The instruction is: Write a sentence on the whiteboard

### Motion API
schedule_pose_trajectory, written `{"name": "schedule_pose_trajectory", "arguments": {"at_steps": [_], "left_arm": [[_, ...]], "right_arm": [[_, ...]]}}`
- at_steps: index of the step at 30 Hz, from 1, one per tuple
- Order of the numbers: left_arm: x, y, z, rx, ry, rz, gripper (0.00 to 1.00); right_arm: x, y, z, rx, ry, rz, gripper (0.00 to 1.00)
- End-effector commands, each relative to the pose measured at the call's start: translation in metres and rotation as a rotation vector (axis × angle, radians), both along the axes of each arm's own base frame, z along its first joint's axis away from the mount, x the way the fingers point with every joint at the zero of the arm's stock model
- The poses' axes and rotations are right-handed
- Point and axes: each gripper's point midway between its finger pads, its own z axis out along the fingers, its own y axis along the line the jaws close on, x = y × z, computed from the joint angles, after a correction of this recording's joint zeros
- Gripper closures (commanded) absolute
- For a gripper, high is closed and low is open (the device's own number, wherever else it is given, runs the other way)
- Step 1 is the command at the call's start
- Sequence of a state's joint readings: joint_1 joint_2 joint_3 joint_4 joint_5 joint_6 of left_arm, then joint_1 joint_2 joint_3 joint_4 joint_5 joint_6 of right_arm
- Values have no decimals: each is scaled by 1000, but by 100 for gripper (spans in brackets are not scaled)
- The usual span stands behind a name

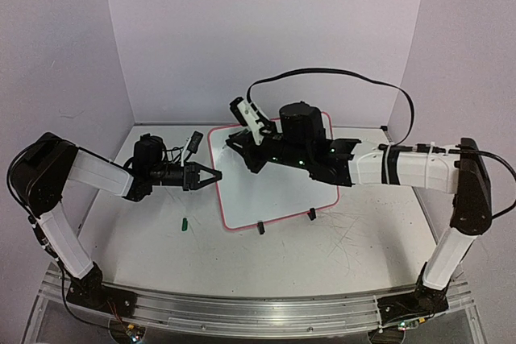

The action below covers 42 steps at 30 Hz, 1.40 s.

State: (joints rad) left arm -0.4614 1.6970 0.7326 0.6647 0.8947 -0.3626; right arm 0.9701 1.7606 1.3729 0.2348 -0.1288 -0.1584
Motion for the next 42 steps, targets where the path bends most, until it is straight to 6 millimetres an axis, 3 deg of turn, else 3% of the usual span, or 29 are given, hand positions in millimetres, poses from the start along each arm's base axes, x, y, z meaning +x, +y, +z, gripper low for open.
{"name": "schedule_pose_trajectory", "arguments": {"at_steps": [1, 12, 42], "left_arm": [[10, -1, 11, -10, -61, 12, 100], [10, 0, 12, -11, -59, 11, 100], [10, 1, 13, -14, -55, 11, 100]], "right_arm": [[3, 16, 25, 47, -65, 3, 100], [28, 11, 24, 70, -86, -131, 100], [52, 13, 17, 74, -79, -182, 100]]}}
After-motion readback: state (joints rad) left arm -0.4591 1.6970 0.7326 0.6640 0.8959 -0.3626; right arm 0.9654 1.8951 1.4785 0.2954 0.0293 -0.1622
